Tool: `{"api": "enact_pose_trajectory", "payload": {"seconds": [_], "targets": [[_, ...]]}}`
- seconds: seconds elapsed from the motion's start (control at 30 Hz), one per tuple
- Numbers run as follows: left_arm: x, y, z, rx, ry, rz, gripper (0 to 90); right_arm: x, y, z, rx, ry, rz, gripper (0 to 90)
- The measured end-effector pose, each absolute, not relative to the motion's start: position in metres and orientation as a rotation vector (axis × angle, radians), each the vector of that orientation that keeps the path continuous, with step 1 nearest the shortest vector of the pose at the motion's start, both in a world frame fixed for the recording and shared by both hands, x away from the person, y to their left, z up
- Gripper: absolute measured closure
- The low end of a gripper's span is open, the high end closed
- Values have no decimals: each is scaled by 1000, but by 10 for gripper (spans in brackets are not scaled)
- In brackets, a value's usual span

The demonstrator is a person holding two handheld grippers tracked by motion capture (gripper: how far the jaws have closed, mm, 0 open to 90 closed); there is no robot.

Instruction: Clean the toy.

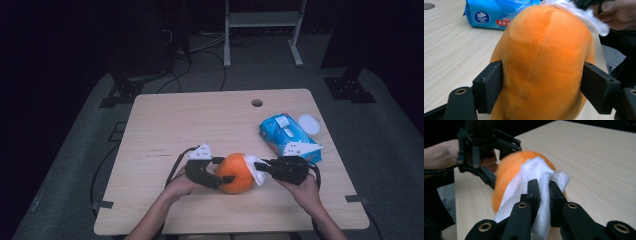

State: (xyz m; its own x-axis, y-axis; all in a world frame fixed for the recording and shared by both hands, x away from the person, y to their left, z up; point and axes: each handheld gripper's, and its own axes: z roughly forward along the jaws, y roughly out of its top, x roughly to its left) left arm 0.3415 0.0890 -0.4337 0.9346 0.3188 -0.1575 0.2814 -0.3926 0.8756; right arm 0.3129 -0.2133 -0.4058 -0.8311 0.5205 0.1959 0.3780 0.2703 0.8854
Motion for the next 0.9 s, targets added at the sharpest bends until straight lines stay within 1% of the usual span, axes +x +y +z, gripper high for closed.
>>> {"api": "enact_pose_trajectory", "payload": {"seconds": [0.27, 0.63, 0.73, 0.9], "targets": [[333, 75, -431, 2023, 405, 92, 229, 301, -188, -386, 687, 2406, 1560, 816], [319, 56, -428, 2074, 319, 162, 218, 297, -145, -378, 491, 2469, 1369, 815], [322, 59, -429, 2058, 333, 160, 229, 300, -149, -377, 507, 2447, 1352, 815], [324, 60, -431, 2039, 339, 143, 230, 303, -170, -377, 565, 2405, 1378, 814]]}}
